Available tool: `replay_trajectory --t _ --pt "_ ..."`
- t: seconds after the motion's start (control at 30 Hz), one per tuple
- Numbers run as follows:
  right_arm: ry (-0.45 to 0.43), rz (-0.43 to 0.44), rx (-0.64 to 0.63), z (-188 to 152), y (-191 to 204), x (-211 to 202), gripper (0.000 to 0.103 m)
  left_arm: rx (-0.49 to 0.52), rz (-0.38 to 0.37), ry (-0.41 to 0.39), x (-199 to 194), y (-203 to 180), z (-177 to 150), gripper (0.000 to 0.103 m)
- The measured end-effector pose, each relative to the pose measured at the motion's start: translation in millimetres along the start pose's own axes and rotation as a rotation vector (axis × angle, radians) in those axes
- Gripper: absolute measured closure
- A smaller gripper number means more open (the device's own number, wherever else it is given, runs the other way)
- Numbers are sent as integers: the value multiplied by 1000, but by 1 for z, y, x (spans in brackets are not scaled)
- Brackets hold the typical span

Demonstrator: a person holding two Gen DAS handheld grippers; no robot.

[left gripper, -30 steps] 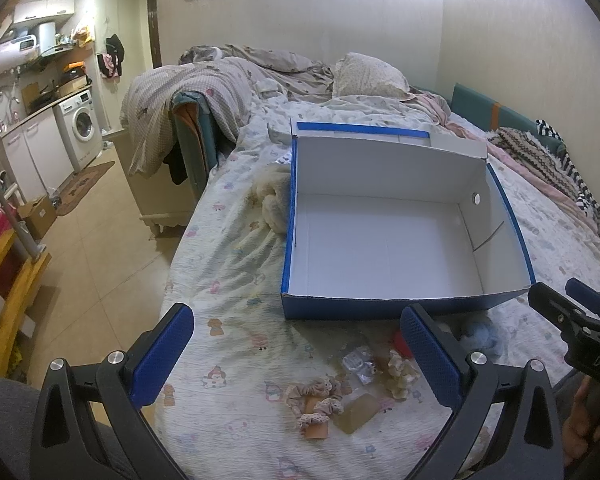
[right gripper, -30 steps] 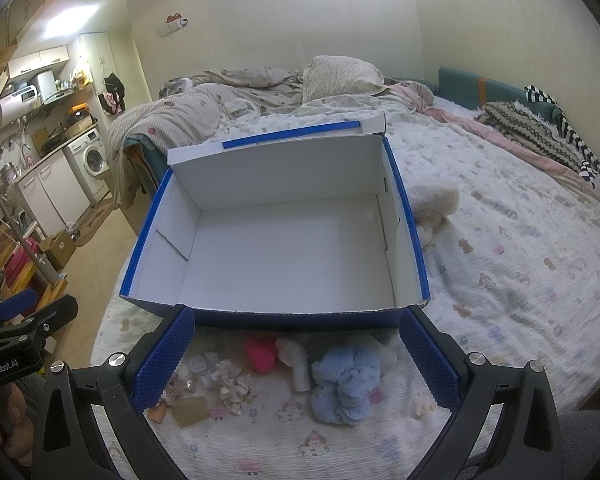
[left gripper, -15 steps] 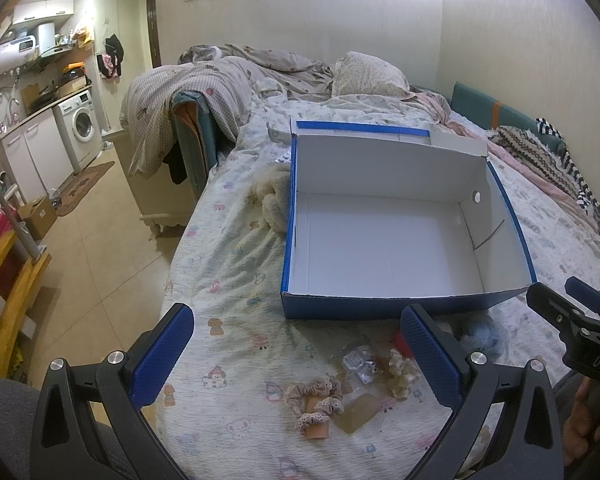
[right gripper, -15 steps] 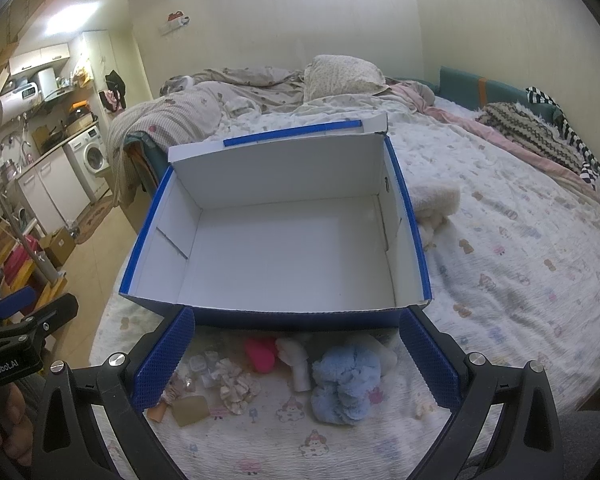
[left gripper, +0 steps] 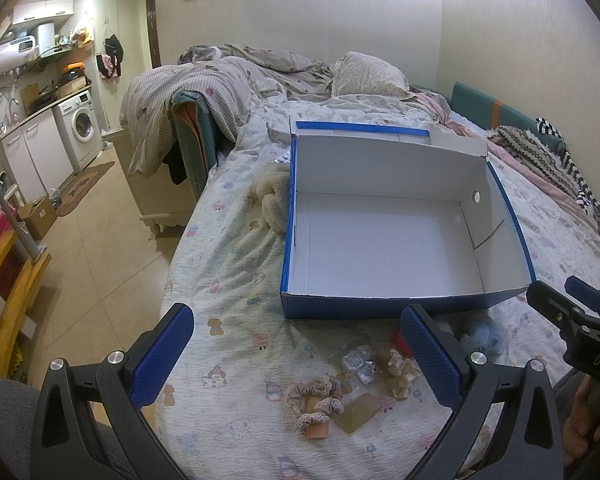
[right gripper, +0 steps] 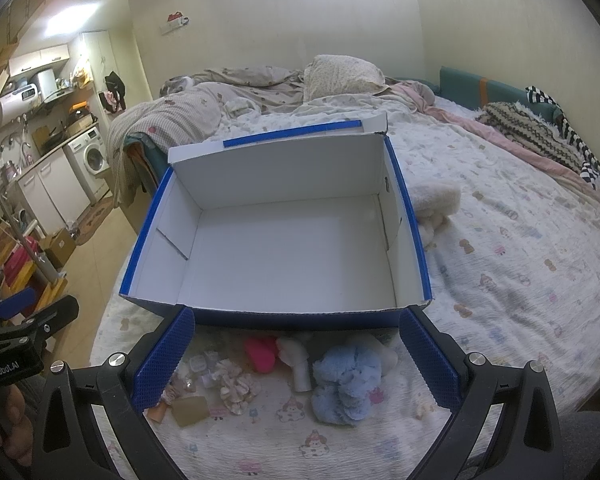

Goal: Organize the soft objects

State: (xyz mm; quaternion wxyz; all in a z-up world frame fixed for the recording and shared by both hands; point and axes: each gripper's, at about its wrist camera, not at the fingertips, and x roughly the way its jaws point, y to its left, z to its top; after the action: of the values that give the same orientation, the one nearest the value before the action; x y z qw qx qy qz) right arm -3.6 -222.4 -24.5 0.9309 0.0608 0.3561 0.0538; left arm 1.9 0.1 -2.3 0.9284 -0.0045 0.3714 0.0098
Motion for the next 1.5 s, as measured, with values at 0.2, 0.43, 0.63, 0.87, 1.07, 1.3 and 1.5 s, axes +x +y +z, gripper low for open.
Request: replay_trajectory --t 0.2,0.43,0.63,0.87,1.07,1.3,1.5 --pt "-1 0 0 0 0 0 0 1 0 0 0 0 0 0" --pt "-9 0 -9 0 0 -1 0 20 18 4 -4 1 3 0" --pt "-12 29 12 9 -9 -1 0 25 39 34 -13 9 10 0" --pt "-9 49 44 9 -12 -3 0 -28 65 149 5 22 12 0" --pt "16 43 64 6 -16 3 0 -59 -59 423 66 19 -15 8" --pt "69 38 66 3 -13 18 0 -135 -111 649 136 20 -43 23" --pt "99 33 30 -3 -7 25 0 -215 -140 718 161 32 -62 38"
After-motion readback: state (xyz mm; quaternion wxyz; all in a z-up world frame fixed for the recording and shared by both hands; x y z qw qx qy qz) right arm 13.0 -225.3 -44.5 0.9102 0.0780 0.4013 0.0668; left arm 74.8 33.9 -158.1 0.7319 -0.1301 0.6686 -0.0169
